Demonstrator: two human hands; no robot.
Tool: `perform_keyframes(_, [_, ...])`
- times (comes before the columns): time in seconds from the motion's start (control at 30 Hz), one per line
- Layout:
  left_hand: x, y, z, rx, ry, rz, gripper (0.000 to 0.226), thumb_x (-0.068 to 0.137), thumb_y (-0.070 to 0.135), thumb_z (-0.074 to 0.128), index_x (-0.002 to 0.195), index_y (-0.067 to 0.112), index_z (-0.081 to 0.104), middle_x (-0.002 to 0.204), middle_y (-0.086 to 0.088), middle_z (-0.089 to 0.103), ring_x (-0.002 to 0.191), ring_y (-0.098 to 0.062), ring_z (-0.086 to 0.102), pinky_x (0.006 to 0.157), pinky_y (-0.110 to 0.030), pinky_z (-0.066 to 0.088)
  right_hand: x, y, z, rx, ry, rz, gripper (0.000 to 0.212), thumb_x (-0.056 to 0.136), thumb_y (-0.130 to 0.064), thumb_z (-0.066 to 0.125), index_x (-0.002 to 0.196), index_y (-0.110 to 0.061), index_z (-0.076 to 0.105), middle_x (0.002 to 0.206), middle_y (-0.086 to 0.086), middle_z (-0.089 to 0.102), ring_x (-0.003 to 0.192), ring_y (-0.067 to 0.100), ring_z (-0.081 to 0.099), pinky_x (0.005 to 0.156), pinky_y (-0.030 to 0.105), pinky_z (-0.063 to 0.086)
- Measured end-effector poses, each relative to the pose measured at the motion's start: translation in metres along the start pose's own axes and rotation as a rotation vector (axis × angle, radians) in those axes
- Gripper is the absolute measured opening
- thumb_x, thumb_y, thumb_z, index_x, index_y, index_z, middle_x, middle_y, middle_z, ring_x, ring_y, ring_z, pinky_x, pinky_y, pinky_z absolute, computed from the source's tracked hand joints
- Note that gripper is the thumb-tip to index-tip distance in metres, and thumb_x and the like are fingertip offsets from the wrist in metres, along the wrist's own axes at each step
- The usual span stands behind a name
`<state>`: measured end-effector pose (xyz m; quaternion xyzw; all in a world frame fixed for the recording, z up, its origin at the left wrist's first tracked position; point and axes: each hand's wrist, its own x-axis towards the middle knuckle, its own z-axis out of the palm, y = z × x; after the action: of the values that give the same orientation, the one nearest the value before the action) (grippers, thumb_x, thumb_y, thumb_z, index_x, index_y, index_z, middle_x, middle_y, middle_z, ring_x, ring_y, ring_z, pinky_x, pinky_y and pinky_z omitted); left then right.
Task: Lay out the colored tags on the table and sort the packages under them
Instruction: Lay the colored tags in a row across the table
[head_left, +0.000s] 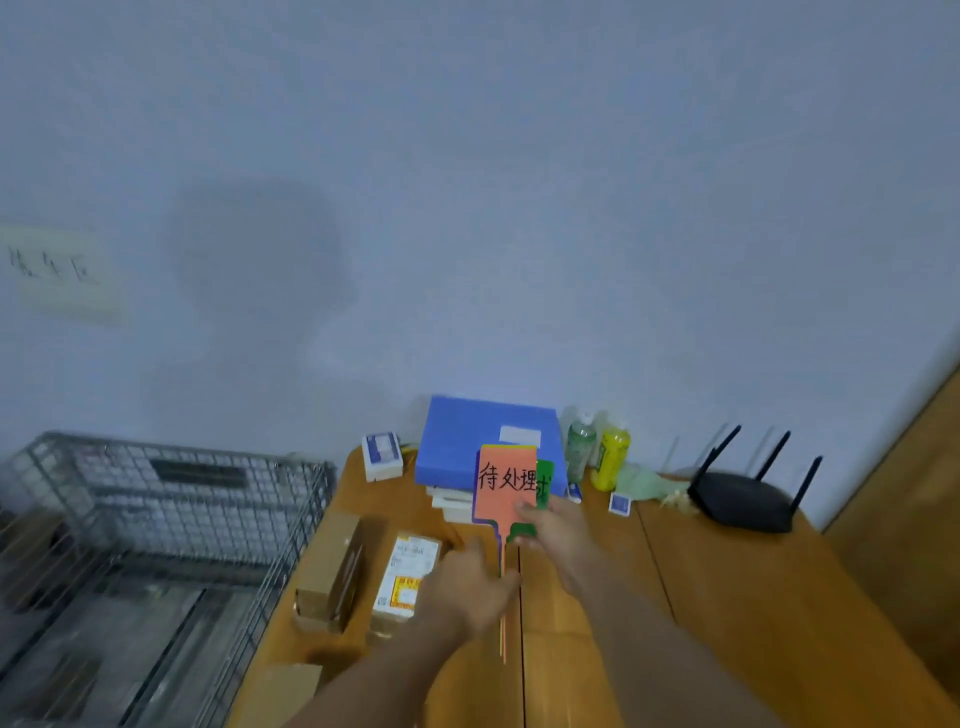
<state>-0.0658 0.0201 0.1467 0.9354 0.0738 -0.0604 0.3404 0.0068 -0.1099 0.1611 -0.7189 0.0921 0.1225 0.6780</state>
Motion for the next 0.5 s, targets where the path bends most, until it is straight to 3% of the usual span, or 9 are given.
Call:
perform_keyframes(0.07, [-0.004,0.013,-0.044,-0.194,0.105,0.02,0.034,0.091,0.056,0.057,0.1,0.024,0.05,0.091,0.003,0.063,0.078,-0.011,0.058,0.064,-0.028,0.046,-0.022,-0.041,-0.005,0.014,0.0,-0.061,0.014,0.098,-0.011,0.063,0.11,-0.013,0.069,0.099,0.002,0.077,0.09,0.019,0.073,0.074,0.031,0.061])
perform_keyframes(0.17, [0.003,0.039,-0.112,-0.566,0.14,-0.003,0.042,0.1,0.05,0.048,0.119,0.013,0.052,0.105,-0.007,0.062,0.094,-0.022,0.062,0.089,-0.042,0.052,-0.054,-0.103,-0.012,0.017,0.002,-0.163,0.012,0.097,-0.013,0.064,0.108,-0.01,0.07,0.101,0.008,0.077,0.089,0.021,0.074,0.067,0.029,0.06])
perform_keyframes(0.23, [0.002,0.064,-0.151,-0.757,0.119,0.02,0.04,0.104,0.047,0.041,0.125,0.013,0.049,0.111,-0.009,0.06,0.098,-0.026,0.064,0.094,-0.047,0.052,-0.074,-0.142,-0.012,-0.003,-0.003,-0.241,0.014,0.1,-0.015,0.06,0.107,-0.009,0.07,0.103,0.012,0.076,0.089,0.022,0.073,0.063,0.026,0.059])
perform_keyframes(0.37, [-0.014,0.12,-0.2,-0.924,0.013,0.193,0.04,0.108,0.04,0.031,0.115,0.013,0.059,0.102,-0.013,0.067,0.085,-0.028,0.066,0.083,-0.045,0.058,-0.108,-0.204,-0.006,-0.086,-0.024,-0.399,0.022,0.105,-0.016,0.046,0.114,-0.014,0.066,0.103,0.01,0.075,0.083,0.018,0.072,0.068,0.03,0.058])
perform_keyframes(0.5, [-0.025,0.164,-0.222,-0.941,0.106,0.329,0.033,0.108,0.02,0.035,0.116,0.008,0.065,0.101,-0.019,0.073,0.077,-0.032,0.07,0.07,-0.044,0.062,-0.122,-0.241,-0.004,-0.305,-0.001,-0.49,0.027,0.106,-0.023,0.035,0.121,-0.016,0.056,0.106,0.01,0.071,0.077,0.019,0.067,0.069,0.033,0.055])
